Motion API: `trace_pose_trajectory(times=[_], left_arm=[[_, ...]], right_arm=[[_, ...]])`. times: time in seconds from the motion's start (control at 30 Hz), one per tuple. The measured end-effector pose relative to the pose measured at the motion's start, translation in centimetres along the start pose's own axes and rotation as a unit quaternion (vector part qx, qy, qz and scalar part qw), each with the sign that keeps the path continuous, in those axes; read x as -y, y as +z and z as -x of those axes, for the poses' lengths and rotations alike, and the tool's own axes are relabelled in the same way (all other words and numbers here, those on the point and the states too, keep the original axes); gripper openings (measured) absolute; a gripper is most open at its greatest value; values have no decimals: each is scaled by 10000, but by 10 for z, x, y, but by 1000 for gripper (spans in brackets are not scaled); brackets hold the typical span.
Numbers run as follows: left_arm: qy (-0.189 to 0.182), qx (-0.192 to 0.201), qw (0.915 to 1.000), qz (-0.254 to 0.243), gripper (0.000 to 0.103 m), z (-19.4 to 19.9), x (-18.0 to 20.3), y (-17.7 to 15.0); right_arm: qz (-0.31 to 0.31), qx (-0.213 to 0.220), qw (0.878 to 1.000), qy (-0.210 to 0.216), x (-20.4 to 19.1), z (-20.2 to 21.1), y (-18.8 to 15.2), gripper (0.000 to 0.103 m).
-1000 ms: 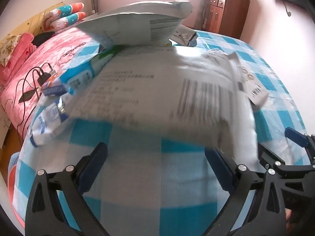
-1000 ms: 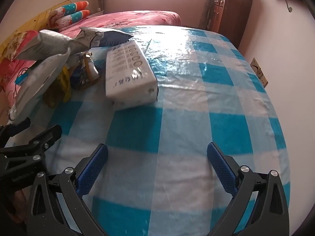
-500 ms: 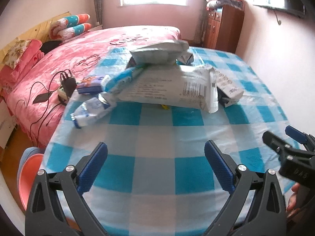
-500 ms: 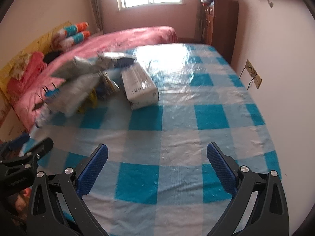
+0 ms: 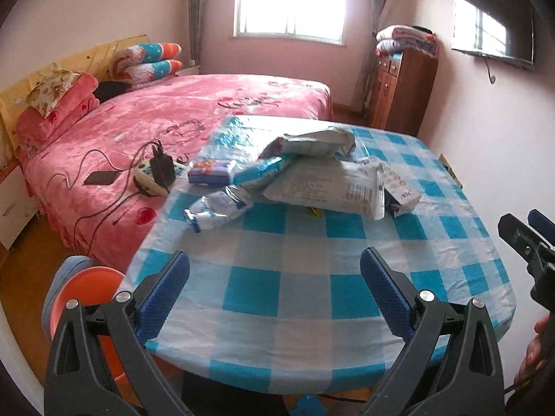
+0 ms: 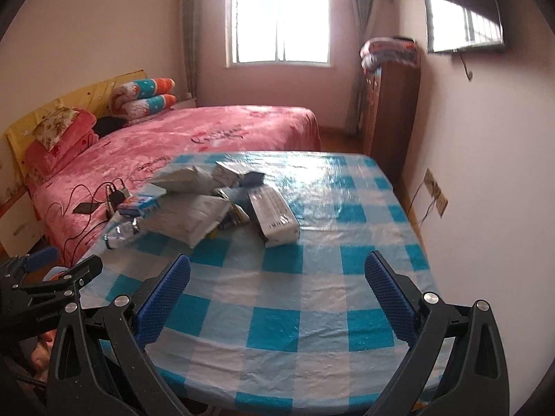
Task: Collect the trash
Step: 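Move both tools toward the trash pile on the checked table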
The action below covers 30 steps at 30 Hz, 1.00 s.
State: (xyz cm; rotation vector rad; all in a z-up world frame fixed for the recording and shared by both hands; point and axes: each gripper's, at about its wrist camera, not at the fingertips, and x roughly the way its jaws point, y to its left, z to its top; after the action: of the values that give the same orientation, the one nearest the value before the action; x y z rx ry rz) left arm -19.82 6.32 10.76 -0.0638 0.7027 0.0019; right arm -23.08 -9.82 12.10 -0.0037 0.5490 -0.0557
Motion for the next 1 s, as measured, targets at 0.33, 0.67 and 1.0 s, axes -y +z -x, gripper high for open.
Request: trace_pose_trajectory(times=[0.33,0.67,1.0], left_arm=[[86,279,9996,40,99,16,-14,-1],[86,333,9994,-38,99,20,-12,-2],[52,263,9996,-9,99,17,-10,-3]], right_arm=[[144,445,9989,-18,-12,33,7,99],[71,531,9986,7,-7,40,7,99],[-16,447,9990,78,4,32,3,99]])
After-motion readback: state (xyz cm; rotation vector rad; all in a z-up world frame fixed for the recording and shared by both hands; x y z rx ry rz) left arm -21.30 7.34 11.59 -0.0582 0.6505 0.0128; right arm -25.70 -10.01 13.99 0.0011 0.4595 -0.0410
